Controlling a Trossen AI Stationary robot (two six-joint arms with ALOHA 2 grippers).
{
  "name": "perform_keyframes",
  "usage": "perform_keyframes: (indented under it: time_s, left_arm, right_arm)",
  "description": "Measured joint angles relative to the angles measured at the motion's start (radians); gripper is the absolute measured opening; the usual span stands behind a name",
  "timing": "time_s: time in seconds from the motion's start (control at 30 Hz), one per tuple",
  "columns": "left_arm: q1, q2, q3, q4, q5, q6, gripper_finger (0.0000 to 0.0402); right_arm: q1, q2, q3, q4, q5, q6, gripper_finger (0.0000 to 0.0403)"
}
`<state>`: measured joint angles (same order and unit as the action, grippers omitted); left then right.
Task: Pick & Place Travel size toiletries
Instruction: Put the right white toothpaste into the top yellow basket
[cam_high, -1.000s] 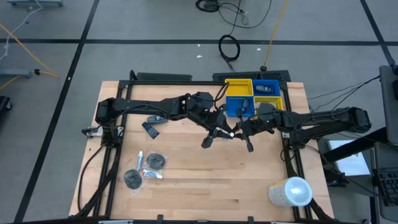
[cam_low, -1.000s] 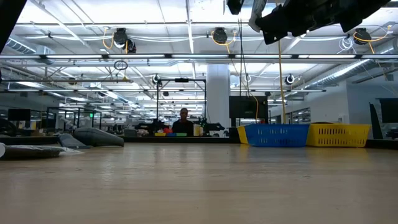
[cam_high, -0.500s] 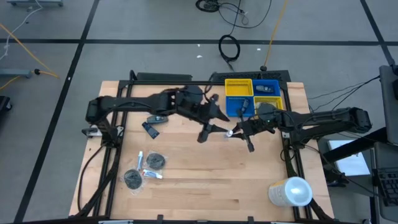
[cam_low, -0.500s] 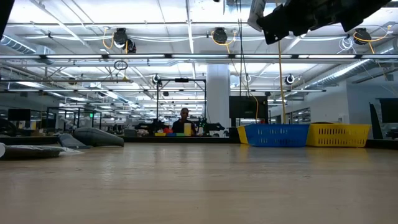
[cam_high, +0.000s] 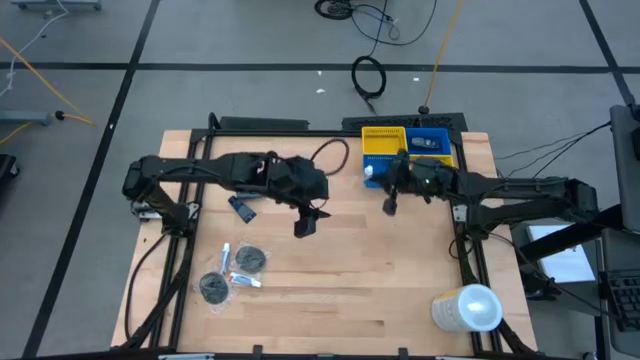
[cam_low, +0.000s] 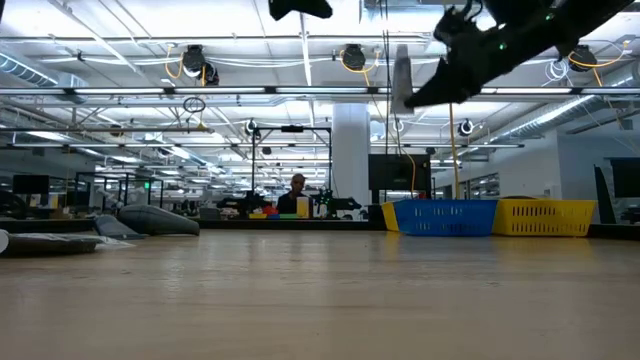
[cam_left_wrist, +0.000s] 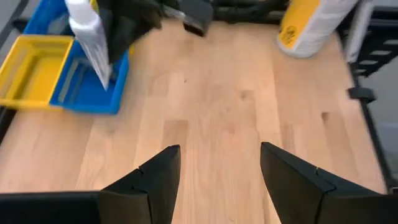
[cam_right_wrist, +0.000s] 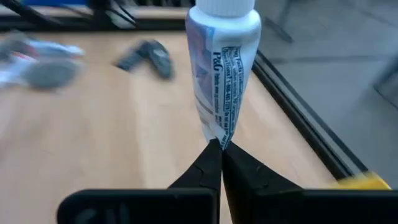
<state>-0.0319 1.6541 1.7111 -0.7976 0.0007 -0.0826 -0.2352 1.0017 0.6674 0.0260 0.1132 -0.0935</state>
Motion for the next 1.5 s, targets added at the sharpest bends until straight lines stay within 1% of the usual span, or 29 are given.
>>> perform_keyframes:
  time_s: [0.1, 0.33, 0.53, 0.7, 0.9, 1.13, 1.2, 1.43, 1.5]
  left_arm:
    - [-0.024, 0.002, -0.007, -0.017, -0.057, -0.029, 0.0218]
    - [-0.057, 0.004, -0.016, -0.054, -0.112, -0.067, 0.0218]
    - [-0.070, 0.004, -0.016, -0.101, -0.169, -0.107, 0.0218]
    - [-0.070, 0.004, -0.016, -0.152, -0.196, -0.147, 0.0218]
    - [-0.072, 0.004, -0.016, -0.224, -0.246, -0.192, 0.0218]
    - [-0.072, 0.004, -0.016, -0.292, -0.280, -0.242, 0.0218]
    - [-0.074, 0.004, -0.016, -0.310, -0.288, -0.251, 0.0218]
    - [-0.081, 0.004, -0.016, -0.421, -0.305, -0.331, 0.0218]
    - [-0.086, 0.004, -0.016, -0.459, -0.326, -0.359, 0.0218]
  right_arm:
    - [-0.081, 0.013, 0.000, -0.009, 0.018, 0.003, 0.0000]
    - [-0.278, 0.076, 0.008, -0.053, 0.016, 0.003, 0.0000]
    - [-0.401, 0.196, 0.076, -0.117, 0.017, -0.032, 0.0000]
    - [-0.478, 0.306, 0.134, -0.144, 0.017, -0.051, 0.0000]
    - [-0.541, 0.403, 0.211, -0.204, 0.028, -0.098, 0.0000]
    - [-0.572, 0.497, 0.305, -0.316, 0.131, -0.184, 0.0000]
    - [-0.577, 0.512, 0.320, -0.335, 0.148, -0.196, 0.0000]
    - [-0.595, 0.530, 0.325, -0.348, 0.148, -0.237, 0.0000]
    - [-0.598, 0.529, 0.325, -0.351, 0.148, -0.237, 0.0000]
